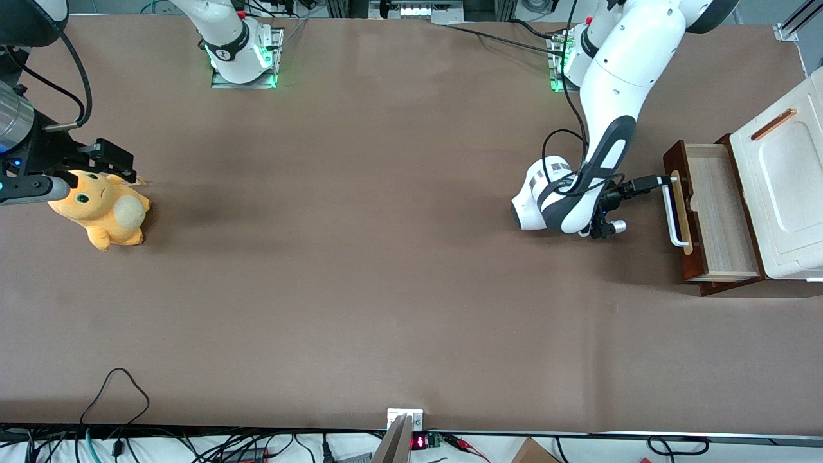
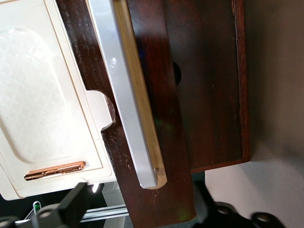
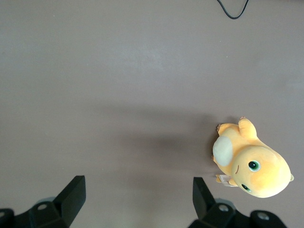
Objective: Open lower drawer with left arm only
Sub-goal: 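Pull the gripped handle away from the cabinet, sliding the drawer out, then open the left gripper and release the white handle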
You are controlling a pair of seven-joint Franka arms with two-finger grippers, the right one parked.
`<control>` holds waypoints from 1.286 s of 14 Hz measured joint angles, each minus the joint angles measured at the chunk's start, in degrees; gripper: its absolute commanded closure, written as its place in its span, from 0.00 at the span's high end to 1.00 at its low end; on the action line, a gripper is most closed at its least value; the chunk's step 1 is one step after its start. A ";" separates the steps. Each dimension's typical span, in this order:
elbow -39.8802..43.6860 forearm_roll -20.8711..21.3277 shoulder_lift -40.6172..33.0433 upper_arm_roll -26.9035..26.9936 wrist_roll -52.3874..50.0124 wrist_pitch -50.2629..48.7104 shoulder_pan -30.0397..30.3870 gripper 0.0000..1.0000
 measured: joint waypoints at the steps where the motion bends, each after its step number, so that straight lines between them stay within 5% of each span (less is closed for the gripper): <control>1: 0.26 -0.04 0.00 0.38 0.74 0.01 0.07 1.00; 9: 11.52 -5.17 -2.11 6.19 23.04 3.29 1.13 1.00; 18: 14.81 -23.32 -10.80 15.97 43.13 18.89 1.45 1.00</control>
